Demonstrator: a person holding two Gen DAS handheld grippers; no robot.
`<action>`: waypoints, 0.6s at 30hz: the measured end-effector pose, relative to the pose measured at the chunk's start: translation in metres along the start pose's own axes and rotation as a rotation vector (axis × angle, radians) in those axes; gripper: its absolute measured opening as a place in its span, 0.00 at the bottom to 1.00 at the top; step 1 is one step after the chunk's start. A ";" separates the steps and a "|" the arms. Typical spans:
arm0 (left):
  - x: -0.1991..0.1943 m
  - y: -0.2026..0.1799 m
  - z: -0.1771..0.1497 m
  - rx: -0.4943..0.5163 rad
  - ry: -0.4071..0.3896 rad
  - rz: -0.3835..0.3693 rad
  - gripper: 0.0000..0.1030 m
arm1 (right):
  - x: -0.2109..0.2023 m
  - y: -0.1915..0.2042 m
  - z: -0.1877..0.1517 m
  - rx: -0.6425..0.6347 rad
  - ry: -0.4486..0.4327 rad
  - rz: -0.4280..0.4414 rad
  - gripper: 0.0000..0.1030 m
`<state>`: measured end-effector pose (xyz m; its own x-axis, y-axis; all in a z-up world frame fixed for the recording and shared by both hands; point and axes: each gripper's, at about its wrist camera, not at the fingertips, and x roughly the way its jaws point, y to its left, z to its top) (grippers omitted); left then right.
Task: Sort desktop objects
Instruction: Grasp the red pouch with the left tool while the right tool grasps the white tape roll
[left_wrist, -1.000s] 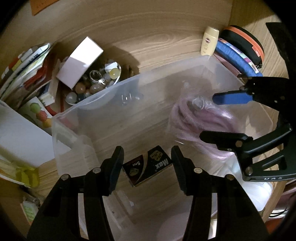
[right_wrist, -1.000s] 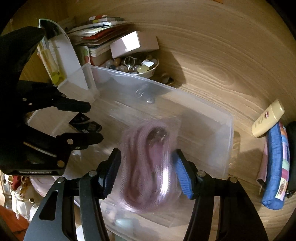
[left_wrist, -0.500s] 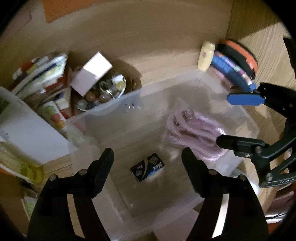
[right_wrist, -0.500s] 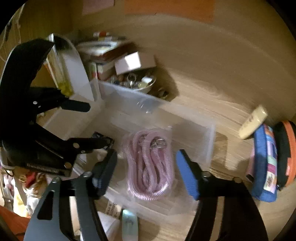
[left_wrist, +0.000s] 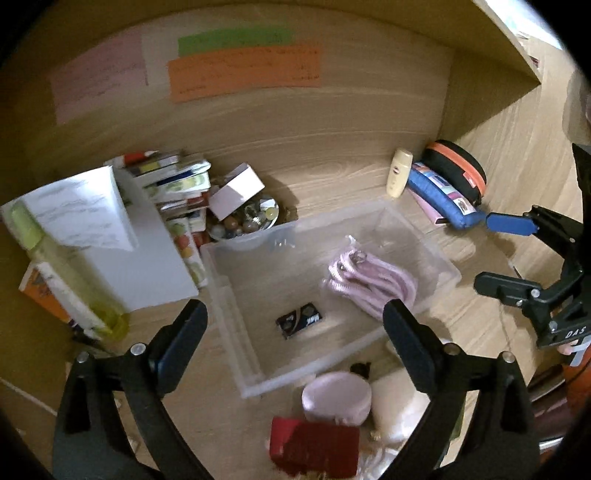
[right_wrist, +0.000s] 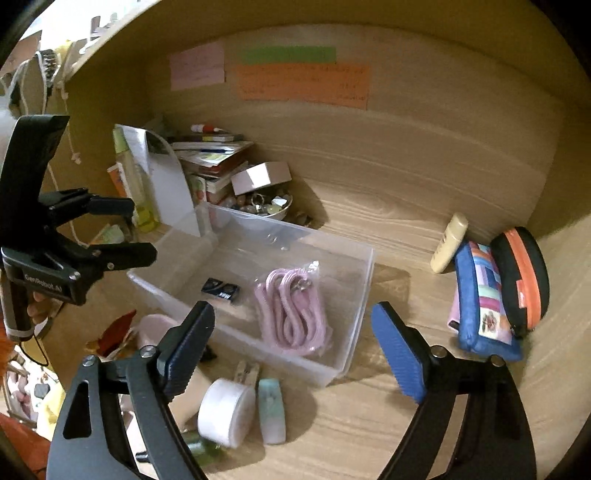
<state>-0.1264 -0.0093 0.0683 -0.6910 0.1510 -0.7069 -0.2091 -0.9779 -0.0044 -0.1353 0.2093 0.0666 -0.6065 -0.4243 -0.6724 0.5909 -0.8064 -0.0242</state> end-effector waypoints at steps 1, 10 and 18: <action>-0.003 -0.001 -0.004 0.000 -0.002 0.008 0.94 | -0.003 0.002 -0.003 -0.004 -0.003 -0.001 0.84; -0.021 0.004 -0.049 -0.015 0.009 0.027 0.94 | -0.012 0.018 -0.031 -0.014 0.007 0.006 0.84; -0.016 0.005 -0.088 -0.050 0.055 -0.011 0.94 | -0.006 0.032 -0.061 -0.012 0.030 0.018 0.84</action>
<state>-0.0559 -0.0290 0.0174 -0.6497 0.1547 -0.7443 -0.1807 -0.9824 -0.0466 -0.0803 0.2114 0.0245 -0.5793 -0.4263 -0.6947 0.6085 -0.7933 -0.0207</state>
